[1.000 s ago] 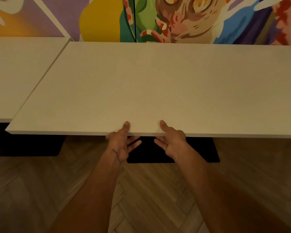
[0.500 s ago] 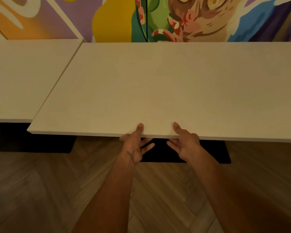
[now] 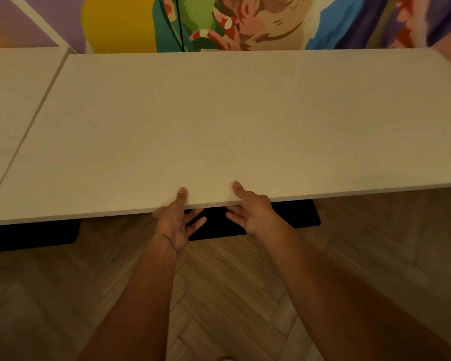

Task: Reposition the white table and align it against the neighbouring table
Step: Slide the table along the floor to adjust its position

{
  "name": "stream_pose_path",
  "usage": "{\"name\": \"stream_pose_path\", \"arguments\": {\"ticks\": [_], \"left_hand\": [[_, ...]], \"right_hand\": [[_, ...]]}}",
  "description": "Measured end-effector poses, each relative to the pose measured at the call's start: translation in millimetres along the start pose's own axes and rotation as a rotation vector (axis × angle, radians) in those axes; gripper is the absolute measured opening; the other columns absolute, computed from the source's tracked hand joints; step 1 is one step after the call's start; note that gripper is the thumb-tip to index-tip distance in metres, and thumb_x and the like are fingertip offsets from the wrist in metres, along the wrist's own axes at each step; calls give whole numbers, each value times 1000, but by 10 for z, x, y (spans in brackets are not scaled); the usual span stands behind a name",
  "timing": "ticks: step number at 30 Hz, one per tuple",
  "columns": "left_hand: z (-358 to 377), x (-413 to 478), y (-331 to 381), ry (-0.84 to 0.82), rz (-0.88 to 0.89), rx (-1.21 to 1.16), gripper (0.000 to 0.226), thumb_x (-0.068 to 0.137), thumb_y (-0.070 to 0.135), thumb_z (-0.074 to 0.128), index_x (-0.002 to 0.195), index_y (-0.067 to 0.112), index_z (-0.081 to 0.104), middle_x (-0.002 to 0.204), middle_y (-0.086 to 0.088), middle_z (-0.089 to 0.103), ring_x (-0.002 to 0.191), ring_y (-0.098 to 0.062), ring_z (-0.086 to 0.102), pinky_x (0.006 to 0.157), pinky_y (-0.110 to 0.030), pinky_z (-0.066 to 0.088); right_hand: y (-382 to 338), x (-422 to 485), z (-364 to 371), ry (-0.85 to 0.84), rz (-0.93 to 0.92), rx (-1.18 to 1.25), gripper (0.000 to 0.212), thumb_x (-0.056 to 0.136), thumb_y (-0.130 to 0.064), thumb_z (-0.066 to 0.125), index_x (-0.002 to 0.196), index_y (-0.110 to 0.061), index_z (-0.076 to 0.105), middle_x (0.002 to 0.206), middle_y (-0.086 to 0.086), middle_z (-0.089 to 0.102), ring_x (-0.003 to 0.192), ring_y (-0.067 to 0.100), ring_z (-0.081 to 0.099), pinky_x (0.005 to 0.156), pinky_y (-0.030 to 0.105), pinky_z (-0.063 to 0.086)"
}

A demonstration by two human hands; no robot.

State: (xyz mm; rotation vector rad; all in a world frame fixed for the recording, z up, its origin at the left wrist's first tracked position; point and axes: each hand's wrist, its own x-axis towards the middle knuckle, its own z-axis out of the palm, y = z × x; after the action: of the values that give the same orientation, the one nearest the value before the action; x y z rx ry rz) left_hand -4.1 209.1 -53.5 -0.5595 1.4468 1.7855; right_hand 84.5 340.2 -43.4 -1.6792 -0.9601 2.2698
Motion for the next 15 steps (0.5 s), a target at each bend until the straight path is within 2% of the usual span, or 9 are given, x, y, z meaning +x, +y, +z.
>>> {"name": "stream_pose_path", "arguments": {"ticks": [2, 6, 8, 12, 15], "left_hand": [[26, -16, -3, 13, -4, 22, 38, 99, 38, 67, 128, 18, 53, 131, -9, 68, 101, -23, 72, 79, -43, 61], [133, -110, -136, 25, -45, 115, 47, 98, 54, 60, 129, 19, 58, 114, -6, 72, 84, -16, 72, 72, -39, 60], [269, -224, -259, -56, -106, 201, 47, 98, 54, 60, 129, 19, 59, 110, -3, 70, 88, -15, 71, 73, -36, 58], [654, -417, -518, -174, -190, 239, 32, 96, 51, 63, 112, 22, 61, 119, -5, 68, 98, -17, 70, 80, -34, 58], [952, -413, -659, -200, -196, 189, 44, 98, 50, 62, 127, 18, 58, 125, -8, 67, 105, -18, 69, 76, -32, 58]], "right_hand": [[-36, -46, -46, -27, 28, -43, 52, 85, -35, 79, 123, -4, 58, 108, 13, 68, 92, 22, 71, 65, 37, 62], [-81, -131, -351, -95, 59, -106, 42, 92, -35, 72, 120, -7, 60, 112, 11, 65, 95, 20, 67, 79, 38, 59], [-131, -137, -598, -68, 40, -76, 38, 93, -35, 71, 119, -9, 59, 113, 10, 64, 99, 22, 66, 84, 38, 58], [-304, -87, -1111, 48, -42, -37, 44, 92, -36, 71, 123, -8, 60, 126, 14, 63, 104, 22, 65, 89, 37, 57], [-427, -29, -1373, 75, -74, -27, 48, 91, -38, 72, 127, -9, 59, 134, 16, 60, 107, 23, 64, 89, 35, 56]]}}
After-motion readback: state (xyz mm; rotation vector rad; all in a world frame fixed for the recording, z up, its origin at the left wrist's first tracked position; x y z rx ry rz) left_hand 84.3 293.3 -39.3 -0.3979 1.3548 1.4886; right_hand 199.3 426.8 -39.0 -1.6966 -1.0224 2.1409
